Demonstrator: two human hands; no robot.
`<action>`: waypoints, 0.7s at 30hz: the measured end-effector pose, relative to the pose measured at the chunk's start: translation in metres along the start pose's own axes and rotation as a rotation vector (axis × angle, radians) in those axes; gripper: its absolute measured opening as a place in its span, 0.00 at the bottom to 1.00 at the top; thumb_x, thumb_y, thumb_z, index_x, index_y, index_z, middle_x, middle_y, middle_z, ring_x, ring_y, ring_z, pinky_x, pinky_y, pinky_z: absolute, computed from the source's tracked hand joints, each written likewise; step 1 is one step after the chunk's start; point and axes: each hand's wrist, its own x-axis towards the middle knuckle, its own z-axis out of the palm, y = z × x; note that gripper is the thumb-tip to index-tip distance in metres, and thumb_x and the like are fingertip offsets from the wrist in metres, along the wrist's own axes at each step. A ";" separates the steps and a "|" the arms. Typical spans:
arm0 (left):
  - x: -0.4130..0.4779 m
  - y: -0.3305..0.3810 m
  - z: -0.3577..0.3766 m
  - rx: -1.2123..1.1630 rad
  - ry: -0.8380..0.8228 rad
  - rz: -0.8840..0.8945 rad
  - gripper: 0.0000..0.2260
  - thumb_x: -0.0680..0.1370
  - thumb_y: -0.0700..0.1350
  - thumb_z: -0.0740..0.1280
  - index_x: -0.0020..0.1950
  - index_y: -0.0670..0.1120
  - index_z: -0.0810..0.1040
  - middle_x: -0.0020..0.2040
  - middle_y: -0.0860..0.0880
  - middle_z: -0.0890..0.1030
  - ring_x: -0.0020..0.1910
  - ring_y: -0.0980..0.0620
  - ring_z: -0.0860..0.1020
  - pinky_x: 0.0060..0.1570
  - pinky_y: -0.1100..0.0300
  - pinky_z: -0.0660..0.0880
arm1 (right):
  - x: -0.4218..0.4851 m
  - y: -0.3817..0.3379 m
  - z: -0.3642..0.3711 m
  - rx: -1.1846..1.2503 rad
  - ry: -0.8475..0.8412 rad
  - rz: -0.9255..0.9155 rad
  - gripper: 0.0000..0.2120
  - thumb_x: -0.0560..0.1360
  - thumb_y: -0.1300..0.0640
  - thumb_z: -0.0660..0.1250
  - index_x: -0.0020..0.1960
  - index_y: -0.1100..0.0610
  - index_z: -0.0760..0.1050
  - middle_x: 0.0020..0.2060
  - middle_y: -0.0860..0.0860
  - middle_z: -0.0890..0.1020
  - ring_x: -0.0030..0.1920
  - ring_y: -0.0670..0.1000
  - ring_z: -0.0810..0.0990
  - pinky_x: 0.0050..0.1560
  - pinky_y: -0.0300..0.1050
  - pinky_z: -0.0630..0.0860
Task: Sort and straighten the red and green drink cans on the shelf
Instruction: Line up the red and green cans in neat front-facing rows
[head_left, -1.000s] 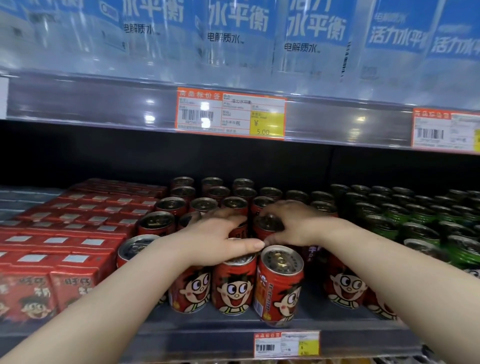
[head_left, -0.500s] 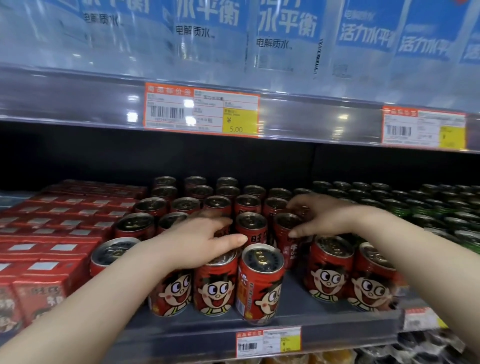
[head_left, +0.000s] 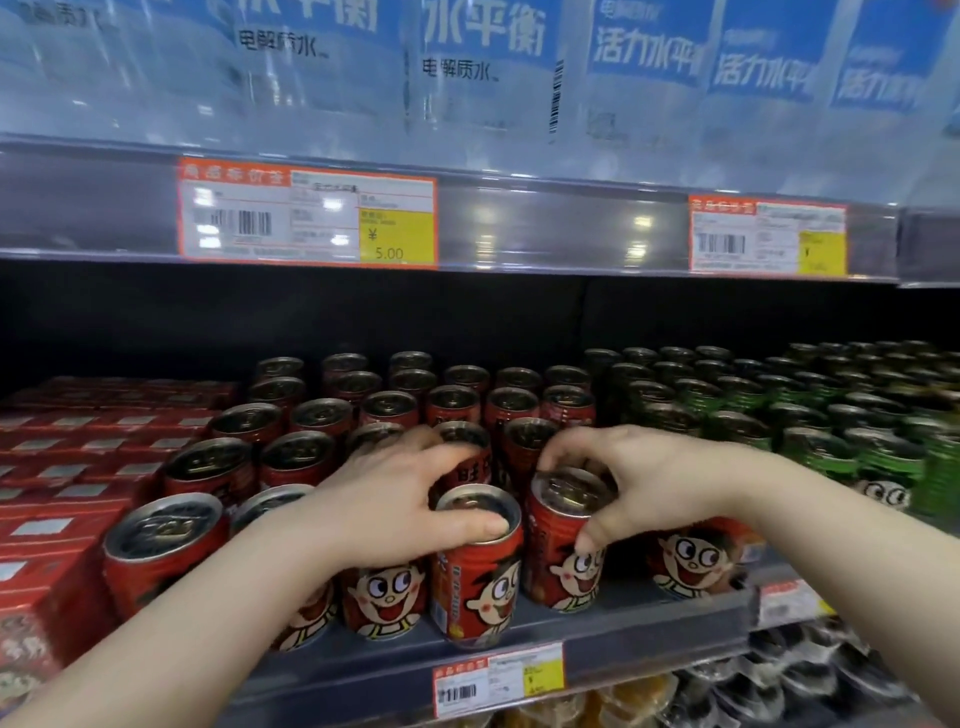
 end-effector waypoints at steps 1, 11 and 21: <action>0.000 0.001 -0.001 -0.017 0.008 -0.003 0.47 0.55 0.78 0.49 0.72 0.62 0.56 0.71 0.53 0.63 0.70 0.52 0.63 0.67 0.53 0.64 | -0.001 0.001 0.000 0.051 0.010 -0.027 0.31 0.66 0.47 0.74 0.65 0.41 0.64 0.60 0.42 0.72 0.58 0.45 0.73 0.60 0.43 0.73; 0.020 0.065 0.001 0.058 -0.050 0.124 0.43 0.66 0.71 0.64 0.75 0.58 0.52 0.74 0.55 0.57 0.74 0.52 0.52 0.72 0.53 0.51 | -0.033 0.050 -0.019 -0.560 -0.173 0.199 0.43 0.61 0.38 0.73 0.71 0.41 0.56 0.65 0.49 0.70 0.65 0.53 0.65 0.63 0.49 0.69; 0.028 0.073 0.014 0.009 -0.016 0.066 0.36 0.67 0.66 0.68 0.71 0.60 0.58 0.69 0.60 0.65 0.67 0.57 0.65 0.66 0.60 0.64 | 0.028 0.077 -0.004 -0.130 0.098 -0.010 0.40 0.67 0.46 0.73 0.73 0.47 0.56 0.71 0.50 0.65 0.68 0.50 0.67 0.66 0.40 0.66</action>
